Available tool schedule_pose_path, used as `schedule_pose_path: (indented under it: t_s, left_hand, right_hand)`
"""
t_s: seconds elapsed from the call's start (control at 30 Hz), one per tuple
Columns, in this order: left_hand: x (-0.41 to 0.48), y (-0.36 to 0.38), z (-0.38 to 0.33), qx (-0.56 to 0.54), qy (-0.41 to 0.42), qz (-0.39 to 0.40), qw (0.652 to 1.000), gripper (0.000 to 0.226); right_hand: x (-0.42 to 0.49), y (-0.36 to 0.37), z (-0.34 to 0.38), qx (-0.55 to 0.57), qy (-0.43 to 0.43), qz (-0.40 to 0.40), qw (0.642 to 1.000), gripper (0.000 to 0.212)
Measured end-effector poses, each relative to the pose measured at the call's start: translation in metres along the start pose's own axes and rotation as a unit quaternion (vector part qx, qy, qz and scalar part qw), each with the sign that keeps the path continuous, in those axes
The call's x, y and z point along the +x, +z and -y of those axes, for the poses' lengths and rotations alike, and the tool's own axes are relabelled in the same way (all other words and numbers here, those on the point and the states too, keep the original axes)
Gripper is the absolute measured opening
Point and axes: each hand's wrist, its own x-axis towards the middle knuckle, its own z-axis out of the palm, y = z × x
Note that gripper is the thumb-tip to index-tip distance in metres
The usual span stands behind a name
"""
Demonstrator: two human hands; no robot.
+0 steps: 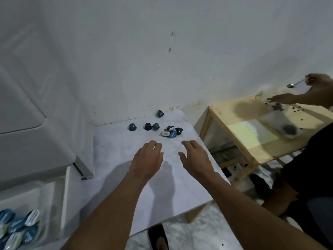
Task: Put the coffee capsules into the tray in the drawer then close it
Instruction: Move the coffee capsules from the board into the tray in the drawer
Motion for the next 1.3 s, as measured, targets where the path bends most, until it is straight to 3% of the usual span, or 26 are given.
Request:
schedule_pose_path:
  t_s: [0.23,0.6,0.73,1.3]
  left_hand:
    - [0.077,0.046,0.021,-0.062,-0.010,0.025,0.998,0.028]
    - [0.125,0.093,0.044,-0.227,-0.115,0.083,0.964,0.030]
    - [0.140,0.101,0.046,-0.250,-0.116,0.091,0.957,0.028]
    - [0.138,0.113,0.066,-0.272,-0.129,0.098,0.948,0.008]
  right_hand:
    - [0.079,0.028,-0.021,-0.007,0.019,0.038,0.999,0.039]
    - [0.142,0.072,-0.028,0.014,0.036,0.069,0.997,0.032]
    - [0.156,0.079,-0.031,0.037,0.047,0.069,0.996,0.024]
    - [0.173,0.088,-0.037,0.021,0.017,0.122,0.992,0.023]
